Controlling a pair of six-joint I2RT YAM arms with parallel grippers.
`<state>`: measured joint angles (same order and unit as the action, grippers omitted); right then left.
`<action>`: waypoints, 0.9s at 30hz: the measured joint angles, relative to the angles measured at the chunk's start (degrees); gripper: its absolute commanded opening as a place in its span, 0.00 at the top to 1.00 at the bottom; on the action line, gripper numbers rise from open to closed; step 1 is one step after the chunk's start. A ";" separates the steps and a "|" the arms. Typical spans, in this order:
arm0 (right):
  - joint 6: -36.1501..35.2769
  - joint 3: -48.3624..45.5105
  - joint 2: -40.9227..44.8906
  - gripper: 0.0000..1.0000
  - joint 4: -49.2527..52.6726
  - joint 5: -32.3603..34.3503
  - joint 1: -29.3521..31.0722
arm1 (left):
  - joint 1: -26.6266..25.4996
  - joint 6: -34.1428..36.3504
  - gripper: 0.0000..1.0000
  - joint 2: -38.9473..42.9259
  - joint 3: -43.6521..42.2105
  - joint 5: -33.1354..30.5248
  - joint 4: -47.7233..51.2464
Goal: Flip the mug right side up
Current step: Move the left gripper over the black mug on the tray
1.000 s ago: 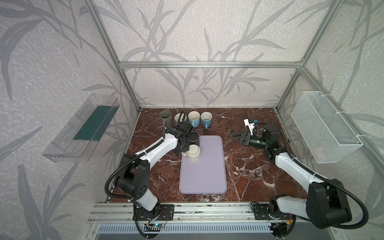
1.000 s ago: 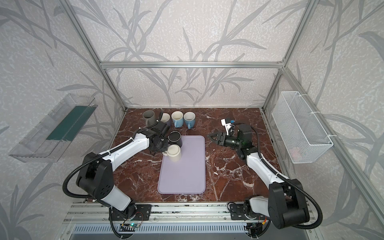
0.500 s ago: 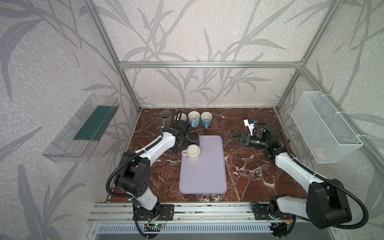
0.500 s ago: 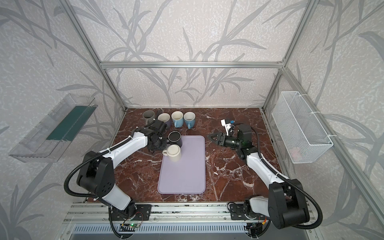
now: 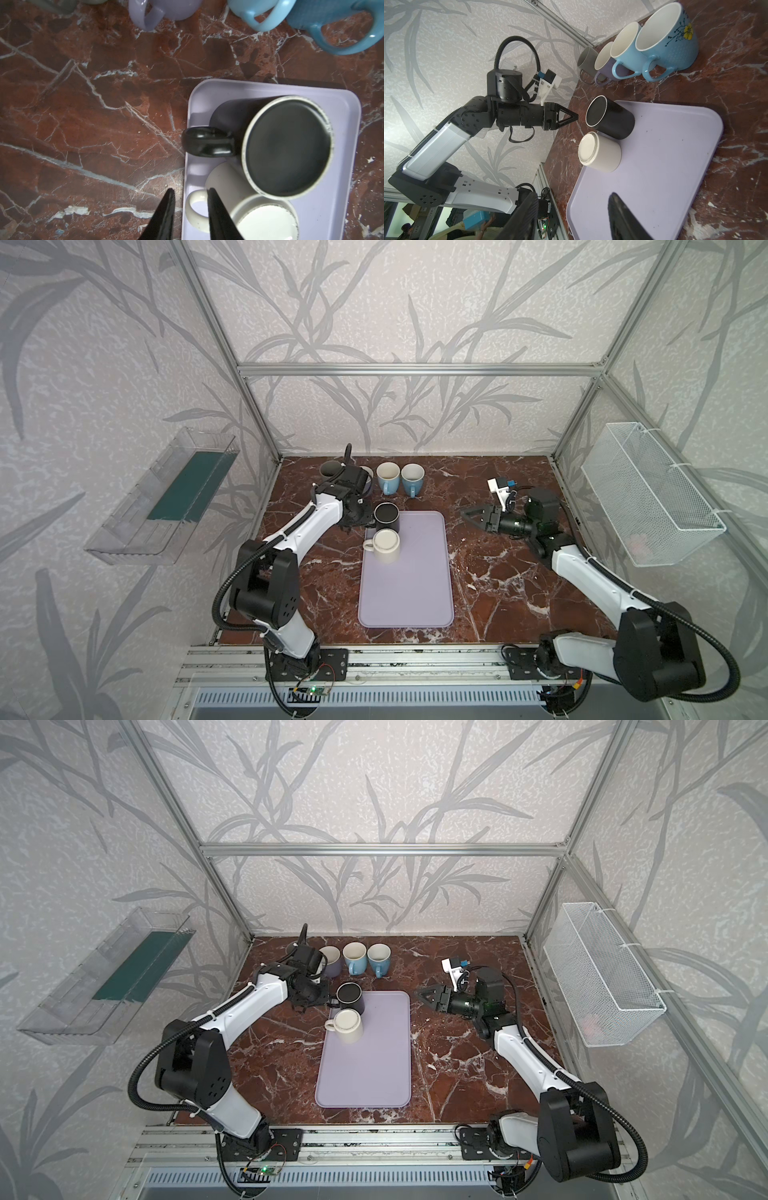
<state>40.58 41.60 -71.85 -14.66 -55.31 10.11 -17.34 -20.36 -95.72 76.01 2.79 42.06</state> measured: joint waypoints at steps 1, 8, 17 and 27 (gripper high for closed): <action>-0.17 0.02 0.02 0.44 0.04 0.13 0.00 | 0.13 1.36 0.70 -0.87 1.57 0.22 0.50; -1.27 0.09 0.13 0.43 1.07 0.39 0.00 | 1.16 11.02 0.70 -4.92 6.71 -0.17 3.56; -2.69 0.76 0.87 0.42 3.15 1.14 0.00 | 2.34 18.91 0.56 -4.98 6.75 -1.11 5.35; -4.44 1.46 2.99 0.41 7.61 2.45 0.00 | 5.53 32.26 0.60 -4.17 6.36 9.86 5.97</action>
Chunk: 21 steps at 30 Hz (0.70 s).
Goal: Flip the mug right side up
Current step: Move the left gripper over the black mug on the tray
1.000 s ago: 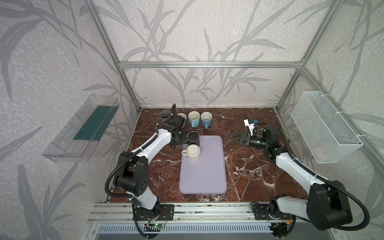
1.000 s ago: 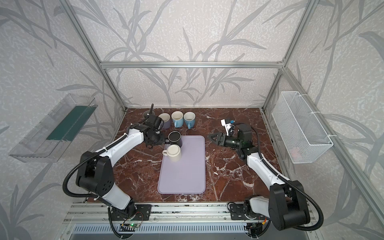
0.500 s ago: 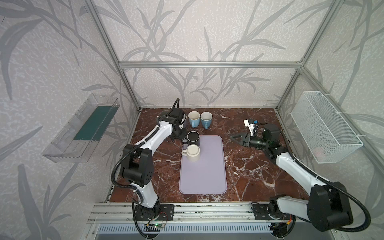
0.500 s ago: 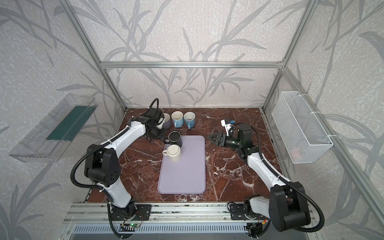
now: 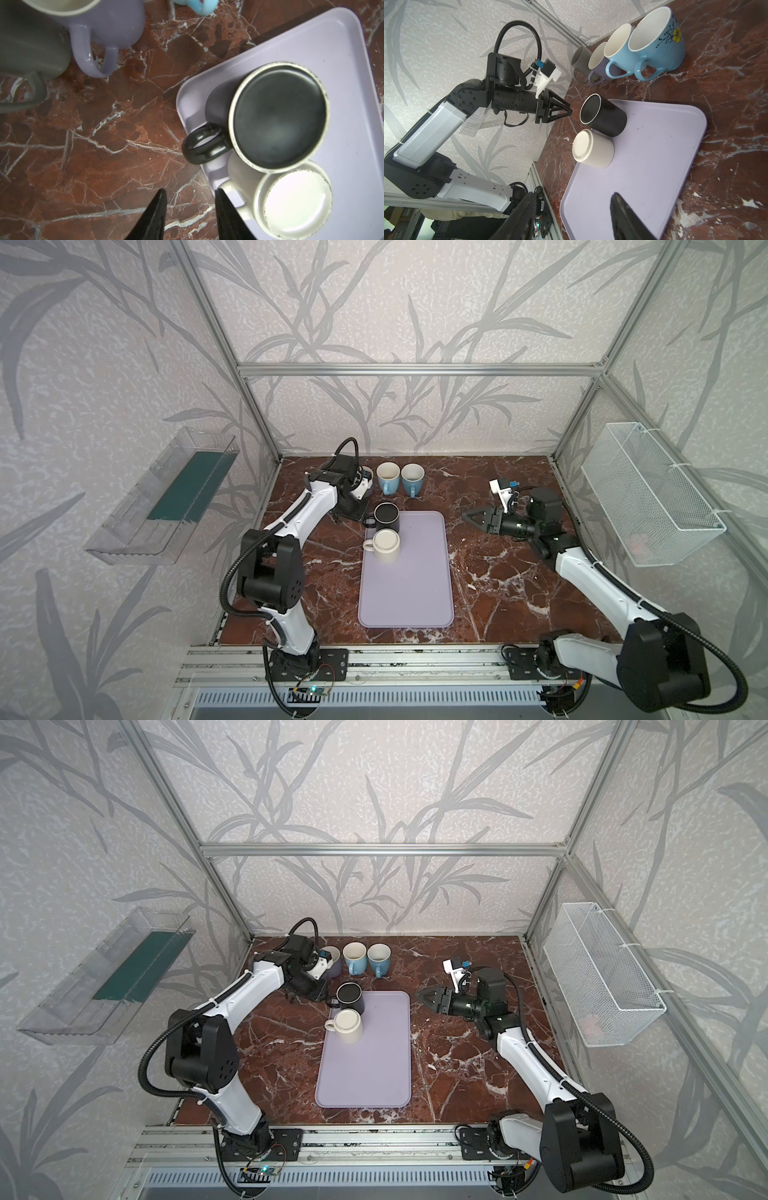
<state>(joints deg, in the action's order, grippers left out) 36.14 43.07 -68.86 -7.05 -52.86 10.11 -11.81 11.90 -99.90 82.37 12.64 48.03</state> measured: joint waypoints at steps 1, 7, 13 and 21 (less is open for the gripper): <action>-0.55 0.52 0.13 0.41 0.76 0.17 0.00 | 0.31 0.90 0.60 0.48 -0.39 0.98 -0.17; -2.10 2.64 0.42 0.41 2.56 0.33 0.00 | 0.96 4.13 0.63 2.10 -1.55 5.35 -0.79; -2.89 2.75 0.44 0.40 3.82 0.37 0.00 | 0.96 5.44 0.67 1.01 -1.99 8.04 -2.10; -3.96 2.75 1.44 0.40 5.75 0.55 0.00 | 0.96 5.51 0.65 2.99 -9.49 6.80 -10.08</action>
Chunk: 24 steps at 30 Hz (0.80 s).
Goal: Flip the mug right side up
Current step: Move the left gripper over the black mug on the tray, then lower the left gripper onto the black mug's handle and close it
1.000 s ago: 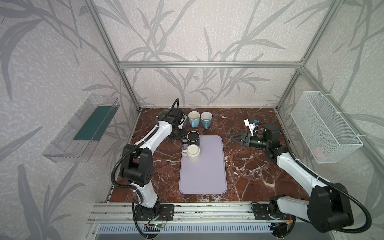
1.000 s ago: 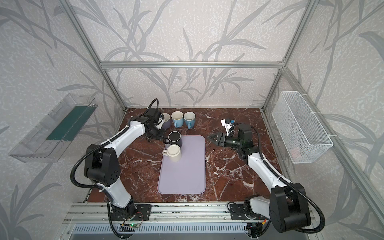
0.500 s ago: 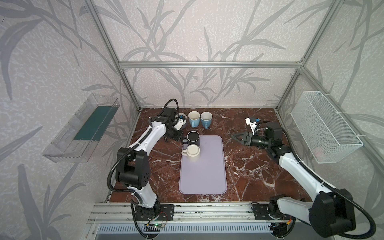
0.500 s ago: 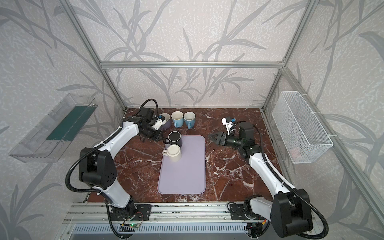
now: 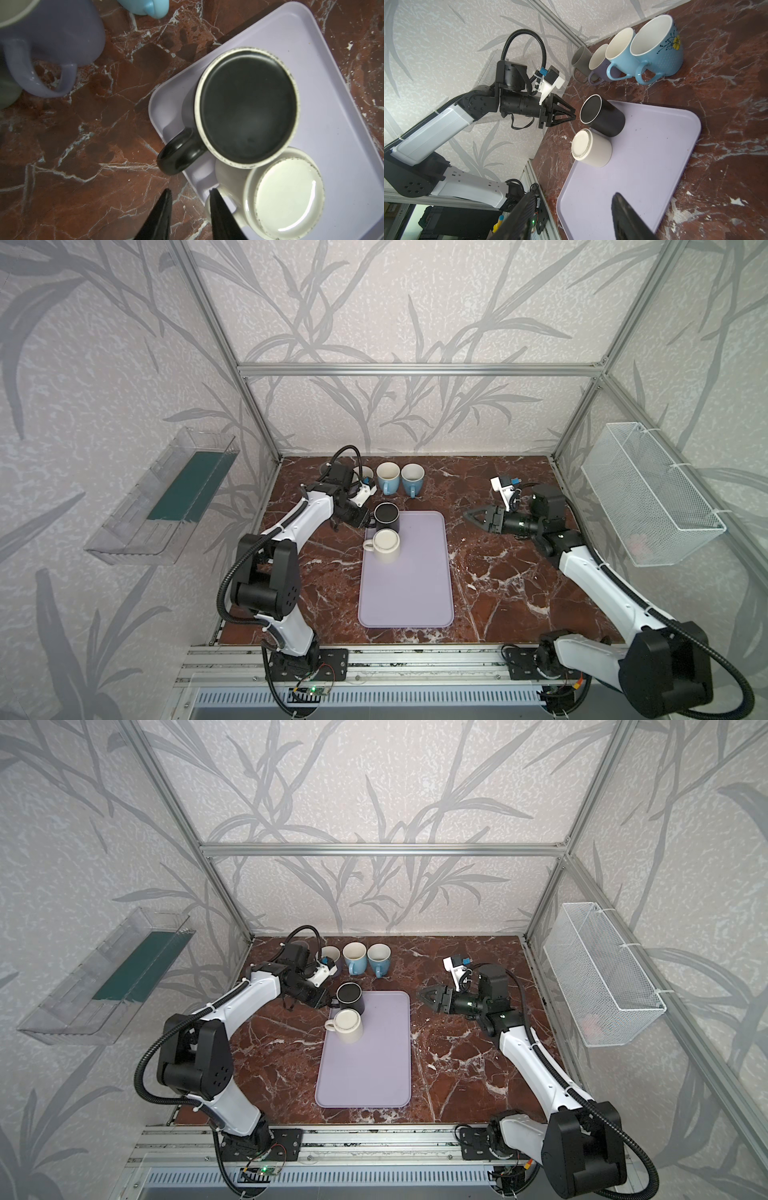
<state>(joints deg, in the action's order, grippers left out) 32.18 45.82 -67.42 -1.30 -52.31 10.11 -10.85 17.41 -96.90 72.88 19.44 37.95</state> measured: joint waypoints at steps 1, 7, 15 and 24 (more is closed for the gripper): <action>-0.11 0.00 0.09 0.40 0.00 0.00 0.00 | 0.00 0.04 0.64 0.20 -0.22 -0.31 -0.50; -0.57 0.00 0.13 0.40 0.15 0.37 0.00 | 0.00 2.03 0.64 0.28 -0.13 -1.05 -1.55; -1.22 0.00 0.74 0.39 0.81 1.11 0.00 | 0.33 8.09 0.64 -0.04 2.86 -3.98 0.57; -2.58 0.00 1.53 0.38 3.04 1.88 0.00 | 1.92 14.71 0.64 -5.33 9.86 1.60 6.80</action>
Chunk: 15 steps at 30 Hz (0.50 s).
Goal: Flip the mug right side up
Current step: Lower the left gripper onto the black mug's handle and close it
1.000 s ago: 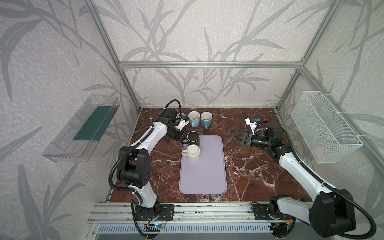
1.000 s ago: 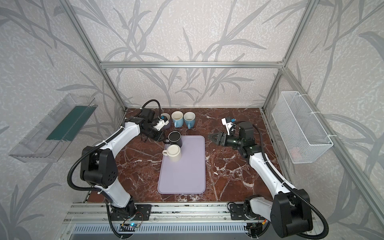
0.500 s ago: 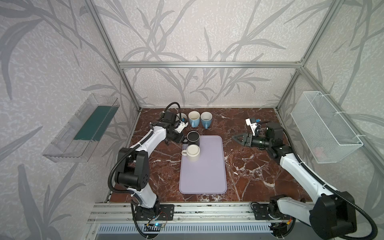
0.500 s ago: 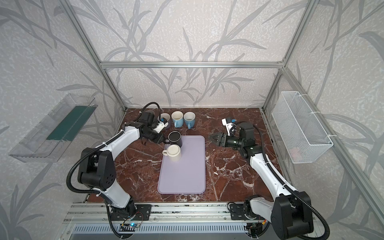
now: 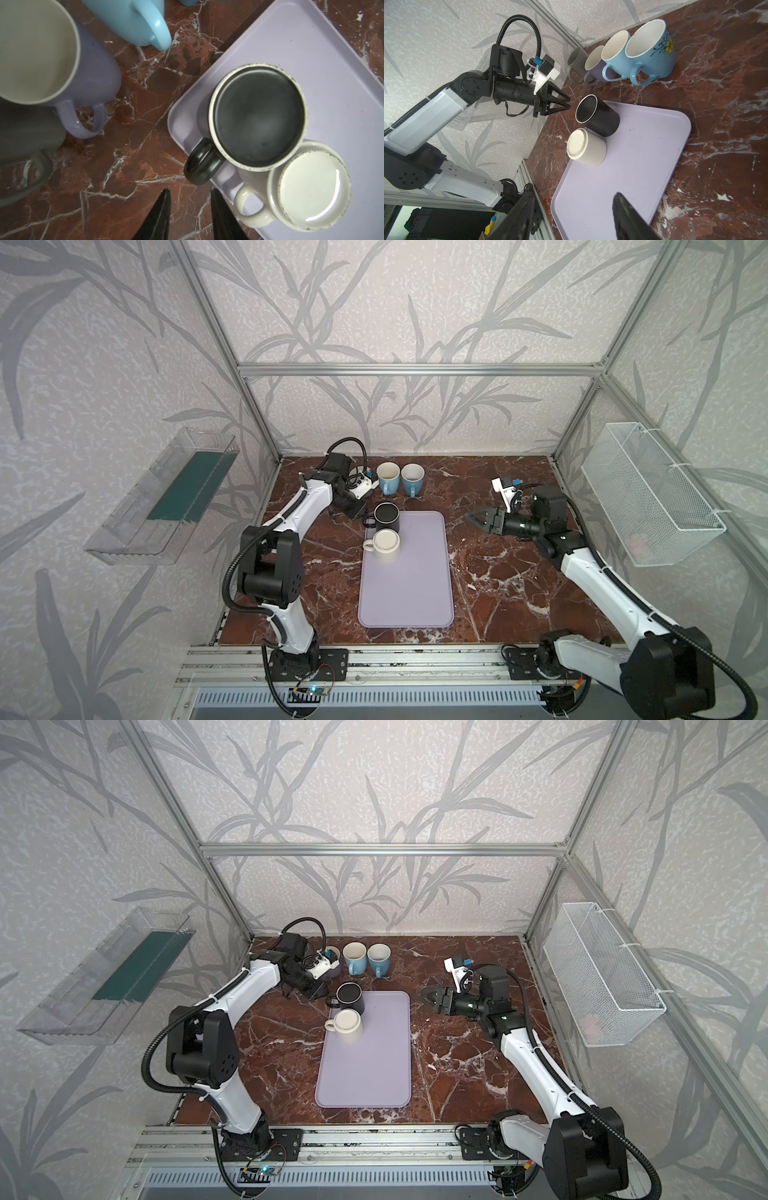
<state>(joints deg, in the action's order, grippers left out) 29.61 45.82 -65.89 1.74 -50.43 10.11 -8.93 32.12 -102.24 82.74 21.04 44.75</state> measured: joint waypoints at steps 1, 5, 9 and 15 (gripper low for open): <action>-0.33 0.00 0.33 0.37 0.50 0.17 0.00 | 0.04 0.44 0.64 -0.11 -0.02 0.48 0.31; -1.27 0.00 2.10 0.36 1.86 0.98 0.00 | 0.26 1.60 0.64 -0.13 -0.46 1.62 0.48; -2.01 0.00 2.84 0.36 2.62 1.20 0.00 | 0.26 2.43 0.64 -0.52 -0.52 1.97 0.46; -2.27 0.00 2.84 0.35 3.08 1.53 0.00 | 0.26 3.48 0.64 -2.36 -0.37 3.04 0.70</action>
<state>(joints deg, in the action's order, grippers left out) 27.33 45.82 -63.05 4.82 -48.90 10.11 -8.67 35.59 -104.60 82.37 24.08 45.45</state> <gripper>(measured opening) 0.645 0.359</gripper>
